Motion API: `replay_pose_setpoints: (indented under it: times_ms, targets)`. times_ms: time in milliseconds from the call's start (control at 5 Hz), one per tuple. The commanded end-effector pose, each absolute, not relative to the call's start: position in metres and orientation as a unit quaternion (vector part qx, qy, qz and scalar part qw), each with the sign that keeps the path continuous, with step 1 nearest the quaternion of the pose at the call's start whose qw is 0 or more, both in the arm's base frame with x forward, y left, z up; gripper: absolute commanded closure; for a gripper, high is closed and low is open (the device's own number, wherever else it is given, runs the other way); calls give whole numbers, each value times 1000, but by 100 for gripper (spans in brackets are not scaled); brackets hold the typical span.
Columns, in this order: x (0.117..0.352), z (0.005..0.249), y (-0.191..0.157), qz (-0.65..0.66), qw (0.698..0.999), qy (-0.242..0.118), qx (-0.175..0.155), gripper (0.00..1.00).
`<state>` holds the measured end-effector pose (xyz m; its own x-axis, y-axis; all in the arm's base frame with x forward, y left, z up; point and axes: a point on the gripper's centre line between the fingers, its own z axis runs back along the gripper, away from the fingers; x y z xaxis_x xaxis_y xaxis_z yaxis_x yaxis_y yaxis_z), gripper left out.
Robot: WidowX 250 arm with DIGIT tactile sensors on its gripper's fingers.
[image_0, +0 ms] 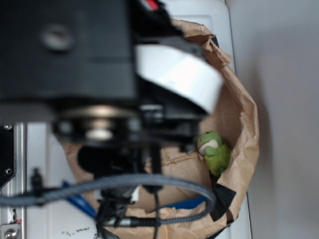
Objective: Grab the plastic pickle.
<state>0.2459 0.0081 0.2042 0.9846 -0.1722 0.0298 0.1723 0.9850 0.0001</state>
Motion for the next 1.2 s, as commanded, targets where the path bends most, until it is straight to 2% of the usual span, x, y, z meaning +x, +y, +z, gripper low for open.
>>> replay_pose_setpoints:
  times_ms: [0,200,400,1000]
  targets:
    - [261,187,17,-315,948,-39,-7,0]
    - [263,162,32,-342,939,-30,4,0]
    - [214,150,62,-359,932,-49,-2,0]
    - [214,150,62,-359,932,-49,-2,0]
